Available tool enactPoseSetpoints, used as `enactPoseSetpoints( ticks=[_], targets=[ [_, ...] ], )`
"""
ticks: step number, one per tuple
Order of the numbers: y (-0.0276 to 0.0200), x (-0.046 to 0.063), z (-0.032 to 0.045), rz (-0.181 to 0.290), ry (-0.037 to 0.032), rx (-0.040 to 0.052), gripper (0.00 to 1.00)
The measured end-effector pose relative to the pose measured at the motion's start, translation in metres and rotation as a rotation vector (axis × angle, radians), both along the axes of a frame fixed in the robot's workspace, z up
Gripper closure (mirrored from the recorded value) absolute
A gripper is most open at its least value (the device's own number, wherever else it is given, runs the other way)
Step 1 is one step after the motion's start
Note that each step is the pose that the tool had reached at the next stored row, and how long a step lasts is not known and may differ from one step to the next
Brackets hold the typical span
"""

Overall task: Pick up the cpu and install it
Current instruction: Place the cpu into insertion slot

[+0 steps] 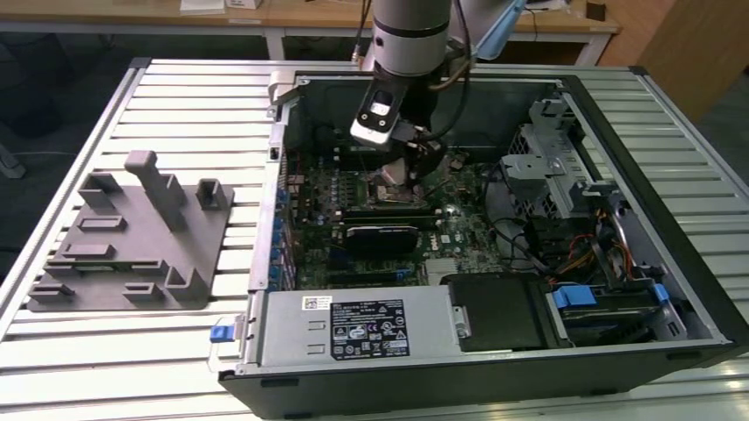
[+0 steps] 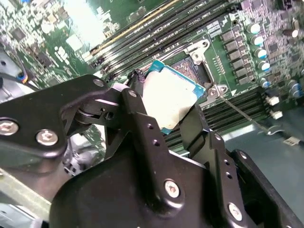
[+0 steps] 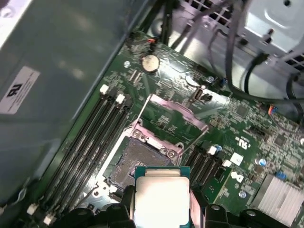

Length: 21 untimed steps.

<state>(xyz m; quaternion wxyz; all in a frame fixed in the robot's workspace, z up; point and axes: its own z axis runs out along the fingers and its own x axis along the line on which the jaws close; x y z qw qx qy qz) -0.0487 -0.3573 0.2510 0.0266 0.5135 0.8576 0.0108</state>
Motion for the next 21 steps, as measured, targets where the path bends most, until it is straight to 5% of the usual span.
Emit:
enactPoseSetpoints(
  ticks=[21],
  targets=[
    [0.0000, -0.0001, -0.0044, -0.339, 0.0003, 0.0018, 0.46]
  ],
)
